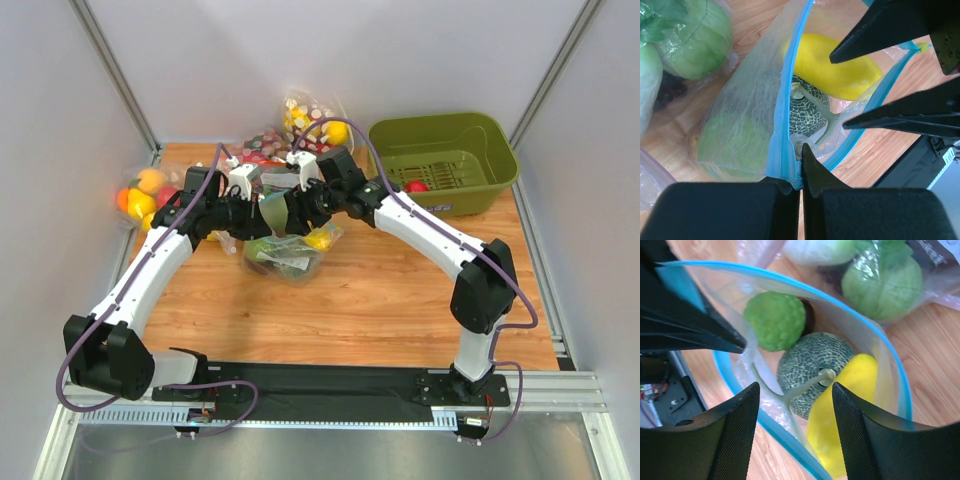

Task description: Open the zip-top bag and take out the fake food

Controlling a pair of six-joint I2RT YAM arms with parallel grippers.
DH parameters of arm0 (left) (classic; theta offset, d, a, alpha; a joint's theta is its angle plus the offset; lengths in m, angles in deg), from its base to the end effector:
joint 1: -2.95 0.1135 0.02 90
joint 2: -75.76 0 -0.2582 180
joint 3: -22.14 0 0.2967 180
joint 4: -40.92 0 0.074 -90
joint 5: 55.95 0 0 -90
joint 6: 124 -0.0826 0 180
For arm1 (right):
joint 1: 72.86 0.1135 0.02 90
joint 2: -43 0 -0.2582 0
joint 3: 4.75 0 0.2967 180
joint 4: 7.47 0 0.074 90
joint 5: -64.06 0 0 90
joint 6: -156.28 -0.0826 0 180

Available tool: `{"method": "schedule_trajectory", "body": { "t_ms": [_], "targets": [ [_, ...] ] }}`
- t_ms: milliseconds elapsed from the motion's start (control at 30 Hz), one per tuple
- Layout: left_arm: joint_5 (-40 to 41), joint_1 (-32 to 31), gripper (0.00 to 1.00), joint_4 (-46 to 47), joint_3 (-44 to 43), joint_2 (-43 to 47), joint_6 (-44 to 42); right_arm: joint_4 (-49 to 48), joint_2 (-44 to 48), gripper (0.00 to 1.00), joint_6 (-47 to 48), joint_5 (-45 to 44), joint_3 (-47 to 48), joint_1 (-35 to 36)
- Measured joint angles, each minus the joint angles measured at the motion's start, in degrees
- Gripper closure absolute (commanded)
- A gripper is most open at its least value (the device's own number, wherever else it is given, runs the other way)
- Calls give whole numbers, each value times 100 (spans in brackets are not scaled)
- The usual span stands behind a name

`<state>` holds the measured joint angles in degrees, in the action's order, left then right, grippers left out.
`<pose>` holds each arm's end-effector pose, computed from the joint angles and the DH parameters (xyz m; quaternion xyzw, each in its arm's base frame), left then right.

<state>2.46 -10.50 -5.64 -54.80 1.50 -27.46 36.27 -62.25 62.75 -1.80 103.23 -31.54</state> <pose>0.3307 -0.1236 0.2758 0.1598 0.8773 -0.3121 0.3277 0.3510 0.3535 0.2787 -0.3702 0.8139 0.3306 0.3022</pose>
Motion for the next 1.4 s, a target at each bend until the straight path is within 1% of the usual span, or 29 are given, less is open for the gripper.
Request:
{"method": "schedule_trajectory", "body": {
  "t_ms": [333,533,733,900,1300,1400],
  "targets": [
    [-114,0,100,46,46,11,15,1095,-343,37,387,-1545,697,321],
    [-155,0,100,48,52,33,22,1829,-479,35,448,-1956,876,402],
    [-208,-2,100,48,52,33,57,2245,-533,32,444,-2065,909,404],
    [-245,-2,100,57,87,55,61,2317,-660,32,426,-2061,909,422],
    [-289,-2,100,103,87,68,63,2070,-876,31,140,-1818,752,424],
    [-291,-2,100,120,90,66,63,1930,-931,28,81,-1733,680,424]
  ]
}}
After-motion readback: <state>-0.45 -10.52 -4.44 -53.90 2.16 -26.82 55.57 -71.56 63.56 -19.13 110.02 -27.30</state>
